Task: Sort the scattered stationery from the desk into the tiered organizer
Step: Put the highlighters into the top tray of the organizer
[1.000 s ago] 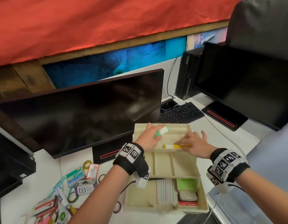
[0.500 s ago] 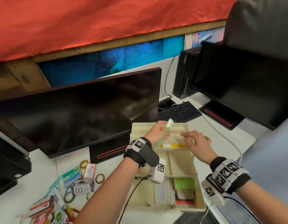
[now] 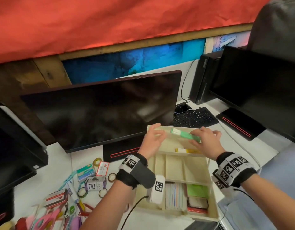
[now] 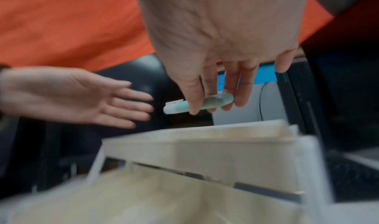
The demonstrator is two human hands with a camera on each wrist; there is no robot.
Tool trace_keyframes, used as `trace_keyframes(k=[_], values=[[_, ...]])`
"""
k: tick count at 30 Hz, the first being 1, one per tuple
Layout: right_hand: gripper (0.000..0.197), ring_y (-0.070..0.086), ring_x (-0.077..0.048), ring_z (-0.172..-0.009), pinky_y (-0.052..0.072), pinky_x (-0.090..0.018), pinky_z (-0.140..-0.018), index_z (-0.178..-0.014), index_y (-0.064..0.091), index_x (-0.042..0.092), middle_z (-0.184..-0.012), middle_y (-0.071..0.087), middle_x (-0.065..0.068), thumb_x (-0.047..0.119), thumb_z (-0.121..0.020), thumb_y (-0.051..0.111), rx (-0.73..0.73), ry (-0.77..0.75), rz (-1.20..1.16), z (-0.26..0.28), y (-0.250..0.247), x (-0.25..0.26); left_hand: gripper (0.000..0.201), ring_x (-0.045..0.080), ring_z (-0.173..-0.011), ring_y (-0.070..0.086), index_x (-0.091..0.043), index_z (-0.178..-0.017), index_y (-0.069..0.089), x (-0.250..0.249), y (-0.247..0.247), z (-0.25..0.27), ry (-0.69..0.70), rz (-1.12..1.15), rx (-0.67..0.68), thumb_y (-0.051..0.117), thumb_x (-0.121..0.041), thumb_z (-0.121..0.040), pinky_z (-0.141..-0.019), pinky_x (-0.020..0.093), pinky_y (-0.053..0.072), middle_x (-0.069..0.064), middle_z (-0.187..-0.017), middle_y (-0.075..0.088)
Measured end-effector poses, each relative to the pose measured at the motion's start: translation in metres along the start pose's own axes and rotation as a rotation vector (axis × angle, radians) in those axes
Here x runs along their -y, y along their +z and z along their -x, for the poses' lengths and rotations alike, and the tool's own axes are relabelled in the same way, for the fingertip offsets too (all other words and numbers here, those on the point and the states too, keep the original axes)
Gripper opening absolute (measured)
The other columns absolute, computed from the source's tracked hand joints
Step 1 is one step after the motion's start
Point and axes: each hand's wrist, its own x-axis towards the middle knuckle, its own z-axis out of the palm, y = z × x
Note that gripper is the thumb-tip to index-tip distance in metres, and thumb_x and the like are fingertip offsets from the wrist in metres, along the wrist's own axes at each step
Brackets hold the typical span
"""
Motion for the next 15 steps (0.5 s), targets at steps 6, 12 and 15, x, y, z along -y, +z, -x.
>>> trace_keyframes(k=[6,12,15], values=[[0.039,0.037,-0.017,-0.123,0.008,-0.051,-0.112,-0.127,0.049,0.035,-0.120,0.045,0.003,0.048,-0.091,0.047,0.222,-0.016,0.292,0.007,0.003,0.005,0.019,0.017,-0.086,0.065,-0.018,-0.105,0.060,0.050,-0.103,0.078,-0.005,-0.118,-0.236,0.049,-0.007,-0.094,-0.077,0.021,0.050,0.010,-0.098,0.066],[0.025,0.051,-0.029,-0.108,0.019,-0.052,-0.105,-0.112,0.063,0.024,-0.107,0.055,-0.004,0.023,-0.087,0.058,-0.012,-0.098,0.018,0.035,0.025,0.062,0.018,0.022,-0.084,0.065,-0.036,-0.088,0.057,0.141,-0.185,0.168,-0.259,-0.427,-0.440,0.049,-0.021,-0.096,-0.079,0.040,0.054,0.001,-0.094,0.067],[0.024,0.052,-0.025,-0.102,0.025,-0.043,-0.095,-0.106,0.065,0.026,-0.101,0.054,-0.001,0.018,-0.084,0.061,0.010,-0.302,-0.118,0.065,0.050,0.122,0.026,0.022,-0.092,0.064,-0.032,-0.080,0.053,0.167,-0.209,0.205,-0.353,-0.552,-0.514,0.043,-0.014,-0.097,-0.084,0.031,0.049,0.000,-0.100,0.067]])
